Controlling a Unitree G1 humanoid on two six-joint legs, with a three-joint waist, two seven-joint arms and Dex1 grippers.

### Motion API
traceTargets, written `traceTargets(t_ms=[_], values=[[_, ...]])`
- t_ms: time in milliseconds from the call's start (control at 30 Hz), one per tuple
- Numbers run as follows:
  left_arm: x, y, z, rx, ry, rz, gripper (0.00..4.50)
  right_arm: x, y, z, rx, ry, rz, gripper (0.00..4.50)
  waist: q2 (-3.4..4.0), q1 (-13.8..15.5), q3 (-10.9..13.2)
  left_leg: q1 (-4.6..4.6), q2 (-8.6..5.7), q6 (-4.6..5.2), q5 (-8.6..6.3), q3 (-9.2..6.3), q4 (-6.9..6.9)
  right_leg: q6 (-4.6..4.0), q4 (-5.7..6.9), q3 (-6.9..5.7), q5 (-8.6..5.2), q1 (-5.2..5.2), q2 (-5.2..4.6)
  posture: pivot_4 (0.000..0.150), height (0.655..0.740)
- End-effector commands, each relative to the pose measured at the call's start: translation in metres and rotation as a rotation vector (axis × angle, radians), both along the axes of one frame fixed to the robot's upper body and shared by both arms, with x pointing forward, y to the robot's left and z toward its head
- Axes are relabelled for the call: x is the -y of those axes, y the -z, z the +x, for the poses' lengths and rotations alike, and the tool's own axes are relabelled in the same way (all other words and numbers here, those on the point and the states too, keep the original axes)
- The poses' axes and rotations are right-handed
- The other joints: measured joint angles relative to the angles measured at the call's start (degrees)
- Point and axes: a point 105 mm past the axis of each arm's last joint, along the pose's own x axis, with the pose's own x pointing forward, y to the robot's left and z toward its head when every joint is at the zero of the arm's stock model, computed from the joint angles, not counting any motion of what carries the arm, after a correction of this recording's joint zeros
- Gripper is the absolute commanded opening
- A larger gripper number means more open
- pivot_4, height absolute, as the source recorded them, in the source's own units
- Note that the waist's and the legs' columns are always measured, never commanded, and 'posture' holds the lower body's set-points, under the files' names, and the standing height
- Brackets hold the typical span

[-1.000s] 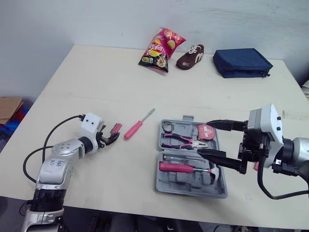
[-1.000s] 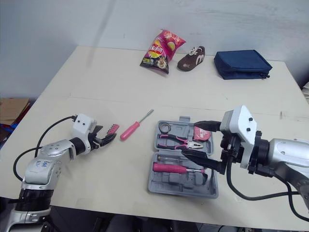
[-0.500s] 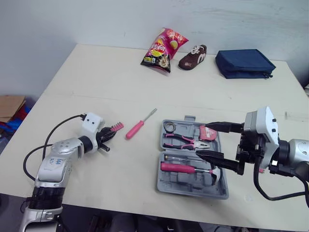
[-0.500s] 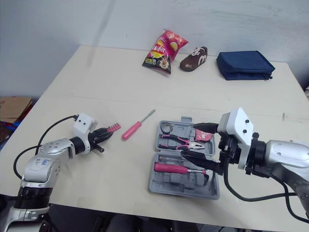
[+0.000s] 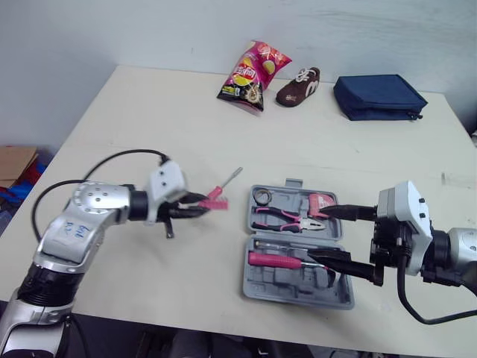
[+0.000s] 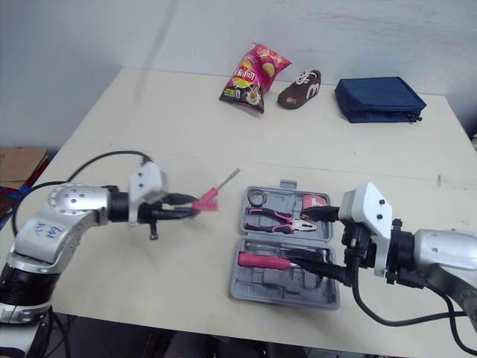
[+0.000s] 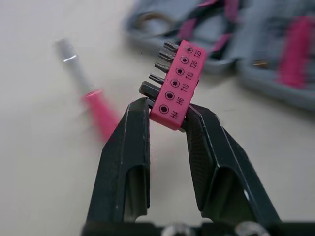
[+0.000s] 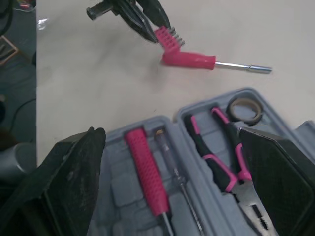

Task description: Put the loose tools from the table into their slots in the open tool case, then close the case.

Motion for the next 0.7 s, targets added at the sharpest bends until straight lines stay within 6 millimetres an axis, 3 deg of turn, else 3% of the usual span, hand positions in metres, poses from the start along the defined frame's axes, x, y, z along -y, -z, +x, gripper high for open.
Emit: traceTargets(t_ms=[33, 200, 400, 700], values=[[0.029, 0.005, -0.025, -0.019, 0.181, 0.074, 0.45, 0.001, -0.001, -0.013, -0.016, -0.023, -0.041, 4.50, 0.00, -0.1, 0.0, 0.02, 0.00, 0.00, 0.00, 0.00, 0.02, 0.00, 0.00, 0.01, 0.00, 0.03, 0.01, 0.150, 0.7400], [0.055, 0.030, -0.037, -0.082, 0.164, 0.167, 0.45, 0.003, 0.008, -0.026, -0.087, -0.036, -0.069, 4.50, -0.02, -0.5, 0.0, 0.10, 0.00, 0.05, 0.03, -0.02, 0.14, 0.08, 0.10, 0.12, 0.05, 0.11, 0.10, 0.150, 0.7400], [0.065, 0.043, -0.059, -0.120, 0.198, 0.227, 0.45, 0.004, 0.013, -0.030, -0.120, -0.048, -0.093, 4.50, -0.05, -0.4, 0.0, 0.12, 0.00, 0.05, 0.12, -0.12, 0.14, 0.09, 0.21, 0.13, 0.06, 0.11, 0.12, 0.150, 0.7400], [0.068, 0.048, -0.047, -0.085, 0.066, 0.280, 0.45, 0.000, 0.013, -0.029, -0.122, -0.061, -0.073, 4.50, -0.06, -0.2, 0.0, 0.11, -0.04, 0.08, 0.12, -0.13, 0.19, 0.10, 0.21, 0.14, 0.07, 0.12, 0.10, 0.150, 0.7400]])
